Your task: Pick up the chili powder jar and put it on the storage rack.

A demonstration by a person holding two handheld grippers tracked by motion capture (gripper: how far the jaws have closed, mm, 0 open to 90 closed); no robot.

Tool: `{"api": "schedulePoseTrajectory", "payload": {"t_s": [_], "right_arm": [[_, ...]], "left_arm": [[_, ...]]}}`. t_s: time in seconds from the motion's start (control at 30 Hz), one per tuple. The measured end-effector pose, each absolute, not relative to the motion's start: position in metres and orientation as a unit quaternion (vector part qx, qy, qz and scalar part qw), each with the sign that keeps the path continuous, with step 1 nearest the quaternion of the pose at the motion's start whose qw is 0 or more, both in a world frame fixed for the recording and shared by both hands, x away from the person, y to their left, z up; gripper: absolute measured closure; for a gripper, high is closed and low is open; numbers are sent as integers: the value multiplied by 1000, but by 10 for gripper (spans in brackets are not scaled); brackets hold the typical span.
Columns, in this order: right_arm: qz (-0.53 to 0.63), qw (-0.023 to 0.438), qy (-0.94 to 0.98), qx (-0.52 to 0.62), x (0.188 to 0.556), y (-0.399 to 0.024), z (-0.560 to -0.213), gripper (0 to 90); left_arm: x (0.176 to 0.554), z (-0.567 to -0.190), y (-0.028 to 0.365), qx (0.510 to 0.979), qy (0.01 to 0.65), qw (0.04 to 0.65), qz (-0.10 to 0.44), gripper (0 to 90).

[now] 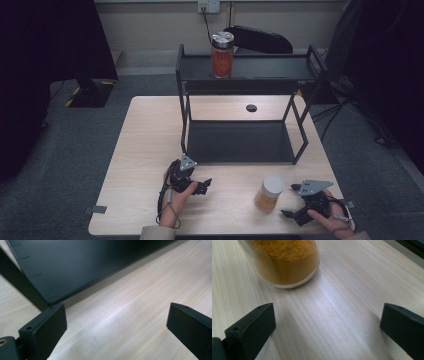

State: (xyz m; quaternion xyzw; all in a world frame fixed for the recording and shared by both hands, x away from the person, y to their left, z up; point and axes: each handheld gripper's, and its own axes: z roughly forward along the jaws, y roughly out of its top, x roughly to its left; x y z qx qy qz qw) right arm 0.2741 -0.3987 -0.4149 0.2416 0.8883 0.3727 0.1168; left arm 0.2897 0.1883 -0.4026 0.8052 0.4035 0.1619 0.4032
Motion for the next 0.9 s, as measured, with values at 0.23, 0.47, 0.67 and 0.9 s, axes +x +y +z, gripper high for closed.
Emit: {"api": "schedulePoseTrajectory", "payload": {"t_s": [0.23,0.47,0.67,0.9], "right_arm": [[373,117,888,242,274,-399,-415,0],[373,117,888,242,274,-399,-415,0],[373,117,888,242,274,-399,-415,0],[373,117,888,242,274,-399,-415,0]], "left_arm": [[286,-406,191,809,410,387,166,23],[282,-408,195,811,416,377,166,23],[281,-409,194,816,418,360,171,24],[280,-412,194,822,414,351,172,24]]}}
